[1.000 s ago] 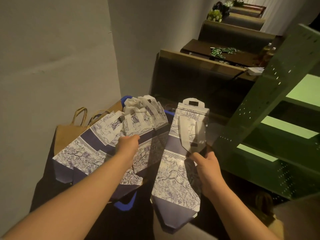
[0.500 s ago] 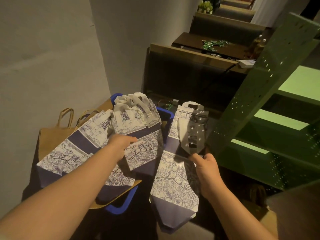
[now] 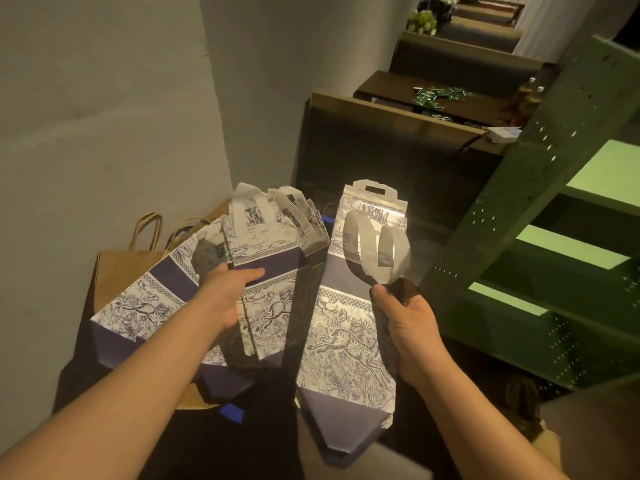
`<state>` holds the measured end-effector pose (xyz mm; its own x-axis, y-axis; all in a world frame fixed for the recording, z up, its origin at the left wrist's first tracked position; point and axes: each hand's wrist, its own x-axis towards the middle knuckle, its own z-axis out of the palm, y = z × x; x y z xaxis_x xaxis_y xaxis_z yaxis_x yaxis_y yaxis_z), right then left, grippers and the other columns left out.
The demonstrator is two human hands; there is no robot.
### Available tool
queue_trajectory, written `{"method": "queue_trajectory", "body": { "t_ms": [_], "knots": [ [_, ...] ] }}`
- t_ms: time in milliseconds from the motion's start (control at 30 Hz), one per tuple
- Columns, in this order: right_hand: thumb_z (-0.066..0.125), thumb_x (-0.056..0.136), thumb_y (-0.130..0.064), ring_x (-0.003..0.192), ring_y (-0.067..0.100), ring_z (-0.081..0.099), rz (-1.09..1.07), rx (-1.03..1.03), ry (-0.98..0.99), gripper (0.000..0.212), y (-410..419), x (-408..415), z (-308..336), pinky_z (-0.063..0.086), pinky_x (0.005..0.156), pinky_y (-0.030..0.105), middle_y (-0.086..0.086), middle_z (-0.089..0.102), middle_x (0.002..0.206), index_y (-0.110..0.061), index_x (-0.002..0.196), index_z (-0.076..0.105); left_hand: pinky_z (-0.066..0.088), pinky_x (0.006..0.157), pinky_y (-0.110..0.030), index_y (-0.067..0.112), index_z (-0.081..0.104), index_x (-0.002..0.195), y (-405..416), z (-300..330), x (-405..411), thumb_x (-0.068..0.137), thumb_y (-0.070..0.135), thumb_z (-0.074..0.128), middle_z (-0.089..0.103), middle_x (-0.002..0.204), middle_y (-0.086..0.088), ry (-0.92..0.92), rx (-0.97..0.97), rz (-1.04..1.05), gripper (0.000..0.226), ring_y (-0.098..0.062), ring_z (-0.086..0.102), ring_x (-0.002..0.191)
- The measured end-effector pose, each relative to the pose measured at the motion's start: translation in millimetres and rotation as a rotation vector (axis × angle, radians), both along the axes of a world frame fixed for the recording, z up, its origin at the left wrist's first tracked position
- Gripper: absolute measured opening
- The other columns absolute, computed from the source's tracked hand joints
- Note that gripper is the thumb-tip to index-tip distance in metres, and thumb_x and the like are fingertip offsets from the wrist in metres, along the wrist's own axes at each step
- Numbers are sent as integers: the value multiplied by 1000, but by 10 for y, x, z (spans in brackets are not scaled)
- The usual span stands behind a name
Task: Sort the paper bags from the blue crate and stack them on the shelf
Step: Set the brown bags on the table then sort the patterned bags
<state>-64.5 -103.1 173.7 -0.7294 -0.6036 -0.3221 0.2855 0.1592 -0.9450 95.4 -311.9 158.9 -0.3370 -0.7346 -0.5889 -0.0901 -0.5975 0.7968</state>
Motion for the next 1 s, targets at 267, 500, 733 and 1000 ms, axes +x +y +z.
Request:
{"method": "queue_trajectory", "body": {
  "t_ms": [267, 500, 733, 1000],
  "knots": [
    [62, 99, -26, 85, 15, 75, 109, -55, 69, 12, -13, 94, 308, 56, 76, 31, 1, 78, 91, -17, 108, 64, 34, 112, -39, 26, 25, 162, 311, -1, 12, 95, 3, 68, 52, 142, 6, 84, -201, -224, 83, -21, 50, 130],
    [59, 101, -27, 103, 25, 73, 110, -61, 65, 17, 11, 154, 286, 54, 98, 54, 3, 76, 110, -25, 118, 61, 36, 116, -60, 29, 47, 145, 611, 58, -46, 80, 19, 67, 57, 148, -7, 204, -85, -354, 69, -30, 52, 137],
    [64, 87, -49, 102, 21, 70, 109, 41, 261, 24, 149, 276, 160, 57, 91, 54, 0, 69, 109, -34, 103, 54, 32, 122, -50, 25, 10, 165, 1015, 255, -107, 86, 57, 62, 39, 161, 5, 320, -152, -300, 100, -20, 40, 147],
    [65, 97, -24, 95, 22, 75, 89, -33, 151, 18, 250, 339, 133, 60, 88, 52, 3, 76, 106, -26, 114, 59, 57, 91, -39, 25, 56, 129, 1120, 207, -106, 100, 8, 63, 79, 109, 2, 227, -208, -431, 34, -19, 74, 104]
  ]
}}
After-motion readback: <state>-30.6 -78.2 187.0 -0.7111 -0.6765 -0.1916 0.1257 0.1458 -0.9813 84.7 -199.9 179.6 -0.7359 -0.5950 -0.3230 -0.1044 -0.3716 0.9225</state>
